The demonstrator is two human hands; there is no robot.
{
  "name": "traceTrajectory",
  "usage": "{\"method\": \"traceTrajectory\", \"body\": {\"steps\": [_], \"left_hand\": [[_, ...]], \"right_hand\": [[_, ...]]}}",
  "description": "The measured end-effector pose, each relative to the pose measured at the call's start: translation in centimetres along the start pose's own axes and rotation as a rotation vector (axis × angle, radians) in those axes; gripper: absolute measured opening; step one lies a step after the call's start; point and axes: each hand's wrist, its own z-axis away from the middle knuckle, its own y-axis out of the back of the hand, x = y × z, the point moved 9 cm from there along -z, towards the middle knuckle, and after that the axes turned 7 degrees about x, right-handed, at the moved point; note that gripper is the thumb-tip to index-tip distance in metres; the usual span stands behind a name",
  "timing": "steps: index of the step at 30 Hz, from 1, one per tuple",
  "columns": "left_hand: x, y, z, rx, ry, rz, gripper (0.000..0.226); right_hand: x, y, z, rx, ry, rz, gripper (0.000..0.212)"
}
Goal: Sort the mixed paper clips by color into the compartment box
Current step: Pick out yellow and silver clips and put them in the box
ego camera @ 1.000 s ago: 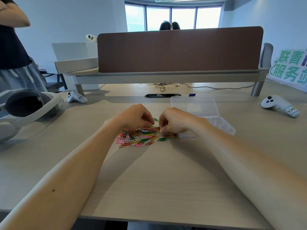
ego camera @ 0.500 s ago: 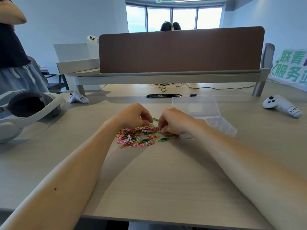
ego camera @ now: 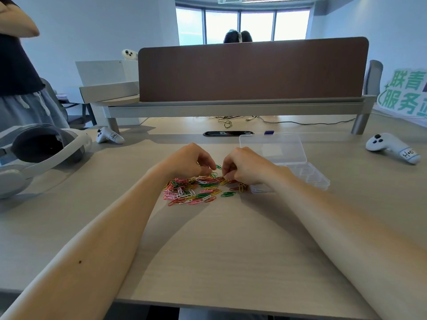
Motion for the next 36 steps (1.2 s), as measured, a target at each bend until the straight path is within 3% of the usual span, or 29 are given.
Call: {"method": "traceTrajectory", "body": {"steps": [15, 22, 27, 36], "left_hand": [[-0.8, 0.1, 0.1, 0.009, 0.012, -0.001, 0.016], [0.2, 0.0, 0.3, -0.001, 0.025, 0.084, 0.017], [0.9, -0.2, 0.2, -0.005, 0.022, 0.16, 0.015], [3.8, -0.6, -1.5, 0.053, -0.065, 0.185, 0.015]], "right_hand": [[-0.5, -1.4, 0.0, -0.083, 0.033, 0.05, 0.014], [0.6, 0.3, -0.3, 0.064, -0.024, -0.163, 0.009], [1.8, 0.8, 0.0, 0.058, -0.126, -0.374, 0.009], [6.4, 4.1, 1.7, 0.121, -0.244, -0.461, 0.009]]}}
